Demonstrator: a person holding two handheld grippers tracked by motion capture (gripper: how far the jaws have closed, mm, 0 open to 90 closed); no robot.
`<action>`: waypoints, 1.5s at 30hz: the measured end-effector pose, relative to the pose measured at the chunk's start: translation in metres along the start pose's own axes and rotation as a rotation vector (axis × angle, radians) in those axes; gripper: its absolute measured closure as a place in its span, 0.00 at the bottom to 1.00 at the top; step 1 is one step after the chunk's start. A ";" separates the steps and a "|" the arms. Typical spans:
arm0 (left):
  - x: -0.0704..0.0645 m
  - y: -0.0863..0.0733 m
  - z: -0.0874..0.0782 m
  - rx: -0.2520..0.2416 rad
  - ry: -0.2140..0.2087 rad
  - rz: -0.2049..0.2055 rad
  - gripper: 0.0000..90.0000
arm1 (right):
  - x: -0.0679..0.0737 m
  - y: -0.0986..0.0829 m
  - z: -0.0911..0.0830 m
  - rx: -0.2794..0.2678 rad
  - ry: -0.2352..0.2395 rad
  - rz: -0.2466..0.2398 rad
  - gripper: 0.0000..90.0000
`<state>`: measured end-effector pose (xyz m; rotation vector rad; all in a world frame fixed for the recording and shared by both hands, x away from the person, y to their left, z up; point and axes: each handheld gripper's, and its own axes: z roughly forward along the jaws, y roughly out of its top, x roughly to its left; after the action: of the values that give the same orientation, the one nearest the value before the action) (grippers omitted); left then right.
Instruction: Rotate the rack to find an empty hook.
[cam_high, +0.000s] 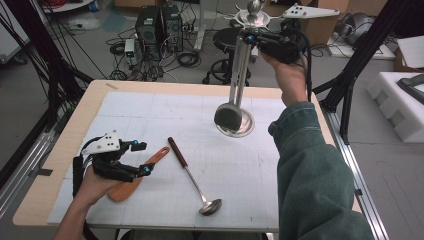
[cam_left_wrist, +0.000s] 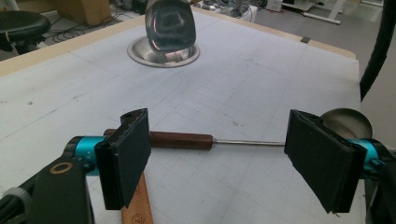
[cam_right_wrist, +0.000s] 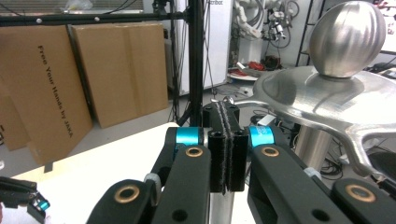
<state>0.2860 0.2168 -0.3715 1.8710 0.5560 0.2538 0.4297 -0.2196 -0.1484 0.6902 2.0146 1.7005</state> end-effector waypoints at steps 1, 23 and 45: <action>0.000 0.000 0.000 -0.001 0.000 0.000 0.26 | 0.000 0.000 0.000 -0.004 -0.002 0.003 1.00; 0.000 0.000 0.000 -0.001 -0.001 0.003 0.26 | -0.006 -0.006 -0.013 0.006 0.092 -0.028 1.00; 0.000 0.000 0.000 0.002 -0.001 0.003 0.26 | -0.033 -0.011 -0.042 -0.002 0.115 -0.025 1.00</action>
<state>0.2856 0.2166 -0.3714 1.8735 0.5537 0.2546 0.4299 -0.2742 -0.1525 0.5765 2.0892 1.7644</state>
